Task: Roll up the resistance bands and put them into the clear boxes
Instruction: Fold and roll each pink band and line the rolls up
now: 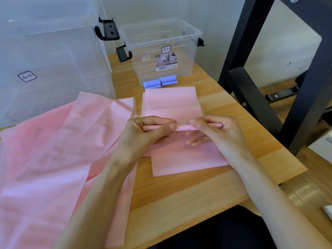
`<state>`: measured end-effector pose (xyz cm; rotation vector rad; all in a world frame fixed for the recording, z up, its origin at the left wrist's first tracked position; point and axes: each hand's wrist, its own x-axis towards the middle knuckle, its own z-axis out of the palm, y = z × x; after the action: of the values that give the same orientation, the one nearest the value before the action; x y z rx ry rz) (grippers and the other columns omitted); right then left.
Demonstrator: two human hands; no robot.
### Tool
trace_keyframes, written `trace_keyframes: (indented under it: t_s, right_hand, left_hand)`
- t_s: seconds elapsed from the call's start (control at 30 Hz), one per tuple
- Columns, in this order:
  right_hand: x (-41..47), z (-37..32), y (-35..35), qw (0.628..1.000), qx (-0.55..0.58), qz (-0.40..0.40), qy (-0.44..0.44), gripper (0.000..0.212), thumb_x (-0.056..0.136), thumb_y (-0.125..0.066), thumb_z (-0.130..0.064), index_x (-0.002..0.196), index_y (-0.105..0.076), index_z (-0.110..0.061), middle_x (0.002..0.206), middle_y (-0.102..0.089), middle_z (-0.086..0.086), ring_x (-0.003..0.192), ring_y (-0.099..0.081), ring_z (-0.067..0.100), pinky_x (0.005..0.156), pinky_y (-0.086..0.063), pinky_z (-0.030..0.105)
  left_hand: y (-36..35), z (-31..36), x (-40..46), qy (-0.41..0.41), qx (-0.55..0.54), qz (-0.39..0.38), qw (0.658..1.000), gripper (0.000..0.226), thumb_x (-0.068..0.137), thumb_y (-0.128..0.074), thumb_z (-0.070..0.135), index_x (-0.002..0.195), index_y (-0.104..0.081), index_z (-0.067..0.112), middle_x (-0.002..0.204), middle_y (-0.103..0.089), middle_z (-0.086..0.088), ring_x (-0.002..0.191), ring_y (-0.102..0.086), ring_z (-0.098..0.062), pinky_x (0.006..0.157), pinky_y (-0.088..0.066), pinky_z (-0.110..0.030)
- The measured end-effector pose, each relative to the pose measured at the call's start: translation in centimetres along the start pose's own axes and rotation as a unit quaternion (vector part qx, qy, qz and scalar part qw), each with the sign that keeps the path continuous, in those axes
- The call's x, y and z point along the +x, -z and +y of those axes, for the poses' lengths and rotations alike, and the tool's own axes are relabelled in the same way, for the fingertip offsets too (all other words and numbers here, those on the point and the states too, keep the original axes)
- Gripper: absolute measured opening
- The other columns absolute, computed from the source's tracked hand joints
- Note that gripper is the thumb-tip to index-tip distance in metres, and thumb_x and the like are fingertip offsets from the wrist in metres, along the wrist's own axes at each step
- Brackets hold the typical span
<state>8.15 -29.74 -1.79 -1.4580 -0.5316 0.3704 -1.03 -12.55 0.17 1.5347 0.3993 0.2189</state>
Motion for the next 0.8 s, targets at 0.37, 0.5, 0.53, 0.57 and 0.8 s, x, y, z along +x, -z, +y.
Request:
trace_keyframes:
  t_s: [0.37,0.5,0.53,0.57,0.8]
  right_hand:
    - [0.09,-0.02,-0.05,1.0,0.007,-0.013,0.005,0.025,0.075,-0.075,-0.018,0.098,-0.072,-0.007,0.077,-0.075,0.016,0.063,-0.073,0.029,0.057,-0.058,0.028]
    - [0.09,0.07,0.06,1.0,-0.001,-0.012,0.004,0.019,0.078,-0.073,-0.019,0.09,-0.072,-0.004,0.076,-0.074,0.014,0.059,-0.072,0.029,0.054,-0.058,0.029]
    - [0.09,0.08,0.09,1.0,-0.001,-0.008,0.002,0.018,0.079,-0.072,-0.021,0.088,-0.072,-0.005,0.074,-0.074,0.014,0.057,-0.071,0.029,0.053,-0.058,0.029]
    - [0.09,0.05,0.08,1.0,-0.001,-0.007,0.0,0.018,0.08,-0.071,-0.022,0.087,-0.072,-0.005,0.073,-0.074,0.014,0.057,-0.071,0.029,0.052,-0.058,0.03]
    - [0.11,0.05,0.08,1.0,-0.002,-0.02,0.004,0.022,0.082,-0.071,-0.014,0.096,-0.064,0.002,0.071,-0.072,0.016,0.058,-0.071,0.032,0.055,-0.06,0.035]
  left_hand:
    - [0.03,0.2,-0.14,-0.004,-0.01,0.003,1.0,0.018,0.07,-0.077,0.023,0.086,-0.078,0.015,0.083,-0.077,-0.01,0.078,-0.074,-0.015,0.072,-0.059,-0.022]
    - [0.05,0.23,-0.14,-0.009,-0.006,-0.003,1.0,0.023,0.067,-0.078,0.023,0.09,-0.078,0.018,0.085,-0.077,-0.008,0.08,-0.073,-0.015,0.077,-0.06,-0.025]
    - [0.03,0.21,-0.14,-0.013,0.001,-0.006,1.0,0.025,0.065,-0.079,0.022,0.09,-0.078,0.018,0.086,-0.077,-0.009,0.081,-0.072,-0.015,0.079,-0.06,-0.026]
    - [0.01,0.2,-0.15,-0.014,0.005,-0.007,1.0,0.026,0.064,-0.08,0.022,0.089,-0.079,0.017,0.086,-0.077,-0.009,0.081,-0.072,-0.015,0.081,-0.06,-0.027]
    - [0.12,0.15,-0.13,-0.012,0.008,-0.014,1.0,0.028,0.062,-0.08,0.022,0.09,-0.079,0.02,0.086,-0.077,-0.007,0.079,-0.071,-0.014,0.077,-0.059,-0.022]
